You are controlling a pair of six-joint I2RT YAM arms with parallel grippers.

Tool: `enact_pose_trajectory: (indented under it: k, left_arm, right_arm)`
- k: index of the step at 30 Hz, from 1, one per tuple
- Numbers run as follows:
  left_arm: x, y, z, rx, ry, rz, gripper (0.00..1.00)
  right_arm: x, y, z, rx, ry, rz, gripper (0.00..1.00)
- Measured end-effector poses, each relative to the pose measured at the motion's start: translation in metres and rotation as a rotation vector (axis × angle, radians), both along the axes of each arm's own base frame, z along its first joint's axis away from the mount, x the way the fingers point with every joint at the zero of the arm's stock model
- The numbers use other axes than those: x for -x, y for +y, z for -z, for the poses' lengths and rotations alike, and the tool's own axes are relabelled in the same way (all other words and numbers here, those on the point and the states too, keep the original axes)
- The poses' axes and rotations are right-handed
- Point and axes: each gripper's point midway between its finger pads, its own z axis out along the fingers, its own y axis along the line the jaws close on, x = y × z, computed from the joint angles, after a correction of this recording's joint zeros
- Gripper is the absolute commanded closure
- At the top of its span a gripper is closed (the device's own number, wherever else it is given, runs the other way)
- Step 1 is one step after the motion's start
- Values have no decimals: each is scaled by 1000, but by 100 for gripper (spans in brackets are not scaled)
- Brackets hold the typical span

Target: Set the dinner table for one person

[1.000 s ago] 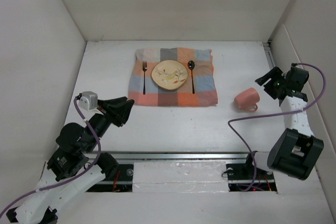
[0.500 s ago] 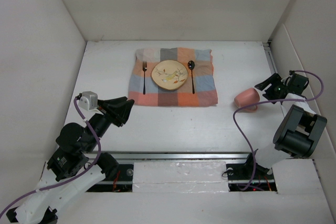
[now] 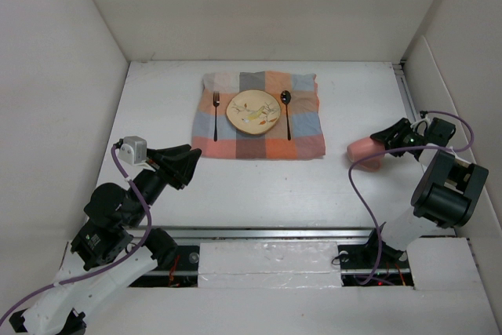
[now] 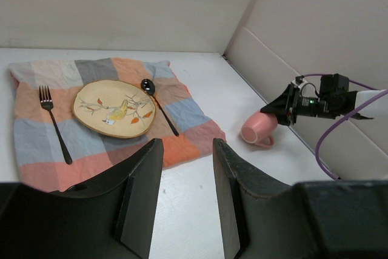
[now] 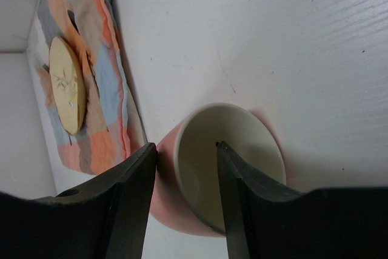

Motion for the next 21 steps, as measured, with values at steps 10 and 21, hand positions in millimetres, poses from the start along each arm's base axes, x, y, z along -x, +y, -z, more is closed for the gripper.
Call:
enact_pose_trajectory:
  k: [10,21]
  left_arm:
    - [0,0,0,0,0,0,65]
    - [0,0,0,0,0,0,65]
  right_arm:
    - [11,18,-29,-45,-63,-29,100]
    - [-32,51,-100,325,-65,-43,100]
